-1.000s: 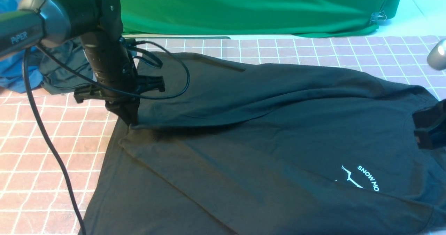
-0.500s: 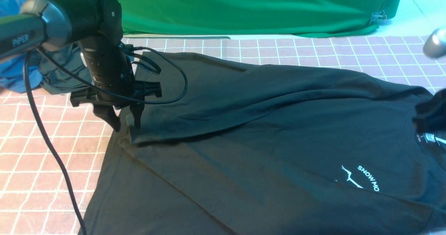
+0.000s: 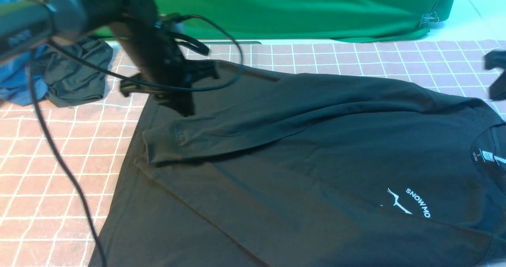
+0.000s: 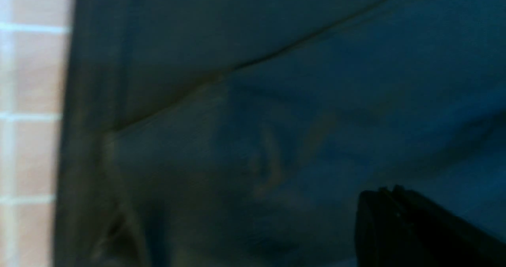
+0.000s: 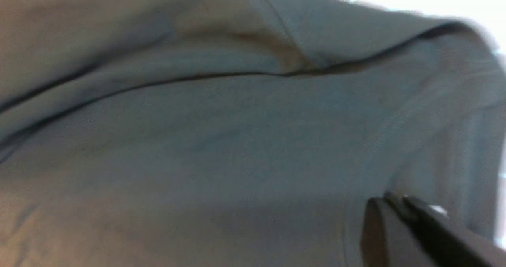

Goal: Fold a long-sleeved shirt over a pink coffee tablecloth.
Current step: 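Grasp the near edge of the shirt at its hem and shoulder corners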

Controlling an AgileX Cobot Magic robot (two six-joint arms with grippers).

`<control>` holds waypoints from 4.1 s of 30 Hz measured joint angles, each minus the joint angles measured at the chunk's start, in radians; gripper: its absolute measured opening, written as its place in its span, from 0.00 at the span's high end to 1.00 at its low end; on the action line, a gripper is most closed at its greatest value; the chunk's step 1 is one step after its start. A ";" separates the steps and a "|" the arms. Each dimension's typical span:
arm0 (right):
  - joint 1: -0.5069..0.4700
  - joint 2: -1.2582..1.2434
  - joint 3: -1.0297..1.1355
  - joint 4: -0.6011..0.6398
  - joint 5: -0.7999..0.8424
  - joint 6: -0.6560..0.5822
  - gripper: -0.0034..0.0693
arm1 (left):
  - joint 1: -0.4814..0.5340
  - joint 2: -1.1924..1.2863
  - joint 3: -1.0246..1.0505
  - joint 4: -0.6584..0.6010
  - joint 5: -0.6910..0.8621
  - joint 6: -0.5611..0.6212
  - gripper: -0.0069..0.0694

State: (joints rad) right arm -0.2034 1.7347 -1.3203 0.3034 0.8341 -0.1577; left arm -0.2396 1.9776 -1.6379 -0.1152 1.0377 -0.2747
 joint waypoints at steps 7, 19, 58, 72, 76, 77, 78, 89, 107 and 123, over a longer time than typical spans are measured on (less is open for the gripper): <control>-0.001 0.236 -0.114 0.052 -0.050 0.003 0.32 | -0.008 0.098 0.000 0.051 -0.075 -0.037 0.89; 0.011 0.418 -0.260 0.167 -0.097 -0.030 0.27 | -0.008 0.187 -0.011 0.072 -0.105 -0.052 0.89; -0.031 0.413 -0.502 -0.115 0.112 -0.084 0.47 | -0.008 0.153 -0.019 0.075 -0.109 -0.052 0.89; 0.033 0.324 -0.561 -0.025 0.238 -0.106 0.90 | -0.008 -0.096 0.018 0.052 -0.106 -0.035 0.89; 0.091 0.424 -0.559 -0.014 0.141 -0.128 0.90 | -0.008 -0.140 0.139 0.052 -0.106 -0.033 0.89; 0.099 0.446 -0.559 -0.013 0.118 -0.128 0.90 | -0.008 -0.152 0.180 0.056 -0.112 -0.034 0.89; 0.104 0.464 -0.559 -0.013 0.097 -0.128 0.90 | -0.008 -0.165 0.226 0.063 -0.126 -0.039 0.89; 0.109 0.566 -0.579 -0.084 -0.003 -0.100 0.90 | -0.008 -0.355 0.572 0.103 -0.177 -0.118 0.89; 0.064 -0.145 -0.154 -0.110 0.365 -0.082 0.90 | -0.008 -0.784 0.991 0.122 -0.108 -0.261 0.89; 0.064 -0.681 0.410 -0.052 0.175 -0.085 0.90 | -0.008 -0.761 1.148 0.303 -0.295 -0.441 0.24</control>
State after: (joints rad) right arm -0.1394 1.0540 -0.9099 0.2510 1.0087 -0.2428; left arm -0.2481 1.2163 -0.4897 0.1880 0.7423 -0.7160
